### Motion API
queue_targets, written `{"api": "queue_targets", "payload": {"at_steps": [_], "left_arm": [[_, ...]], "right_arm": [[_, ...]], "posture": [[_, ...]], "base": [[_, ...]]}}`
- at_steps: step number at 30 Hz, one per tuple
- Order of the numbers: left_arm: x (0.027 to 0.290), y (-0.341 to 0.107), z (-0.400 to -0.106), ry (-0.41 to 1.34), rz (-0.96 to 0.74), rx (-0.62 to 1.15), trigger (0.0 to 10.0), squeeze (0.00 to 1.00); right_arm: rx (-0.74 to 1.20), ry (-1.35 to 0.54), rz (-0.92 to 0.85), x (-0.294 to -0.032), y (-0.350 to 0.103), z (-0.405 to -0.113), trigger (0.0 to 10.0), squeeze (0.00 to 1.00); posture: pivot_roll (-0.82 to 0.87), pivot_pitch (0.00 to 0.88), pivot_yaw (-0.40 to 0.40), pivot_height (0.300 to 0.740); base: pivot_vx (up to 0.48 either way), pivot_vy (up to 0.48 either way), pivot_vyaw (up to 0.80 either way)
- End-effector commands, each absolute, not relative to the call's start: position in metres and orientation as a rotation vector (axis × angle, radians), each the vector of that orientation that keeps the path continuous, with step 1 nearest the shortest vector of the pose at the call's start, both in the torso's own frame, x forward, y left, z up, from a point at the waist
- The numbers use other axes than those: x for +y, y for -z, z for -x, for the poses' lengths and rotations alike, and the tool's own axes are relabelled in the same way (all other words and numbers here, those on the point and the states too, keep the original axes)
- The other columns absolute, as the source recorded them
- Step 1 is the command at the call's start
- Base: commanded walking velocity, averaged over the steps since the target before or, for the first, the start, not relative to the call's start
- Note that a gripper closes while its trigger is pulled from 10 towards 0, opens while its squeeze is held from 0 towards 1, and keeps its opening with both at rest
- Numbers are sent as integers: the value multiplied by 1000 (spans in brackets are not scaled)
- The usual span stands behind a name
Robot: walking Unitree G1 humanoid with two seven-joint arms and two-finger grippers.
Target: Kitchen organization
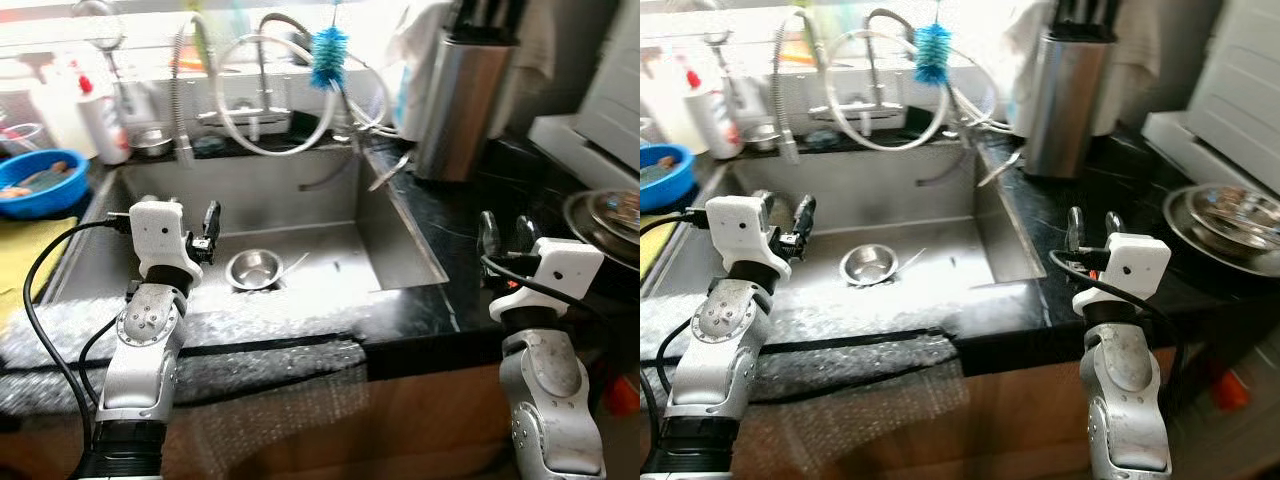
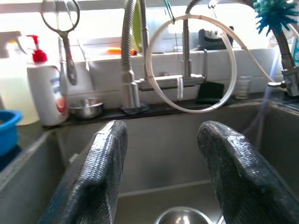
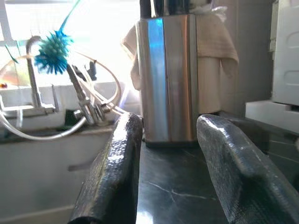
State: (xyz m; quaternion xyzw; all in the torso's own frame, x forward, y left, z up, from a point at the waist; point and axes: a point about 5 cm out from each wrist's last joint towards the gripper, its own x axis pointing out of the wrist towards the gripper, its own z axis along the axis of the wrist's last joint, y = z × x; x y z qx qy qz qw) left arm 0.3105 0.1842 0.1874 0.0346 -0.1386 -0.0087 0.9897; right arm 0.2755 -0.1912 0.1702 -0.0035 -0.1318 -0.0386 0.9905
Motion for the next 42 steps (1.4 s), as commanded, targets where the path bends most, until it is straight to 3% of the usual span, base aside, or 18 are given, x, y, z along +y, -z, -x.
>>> {"api": "queue_targets", "payload": {"at_steps": [1, 21, 42], "left_arm": [[181, -190, -314, 25, -69, -275, 10000, 0], [175, -190, -315, 48, -68, -270, 10000, 0], [170, -193, -314, 86, -62, -282, 10000, 0]], "right_arm": [[-263, 93, -2, -194, -172, -276, 10000, 0], [-271, 106, -1, -196, -173, -277, 10000, 0], [-279, 96, 28, -197, -177, -277, 10000, 0]], "posture": [[-192, 0, 28, 740], [-195, 0, 31, 740], [-205, 0, 29, 740]], "base": [[266, 0, 0], [317, 0, 166], [0, 0, 65]]}}
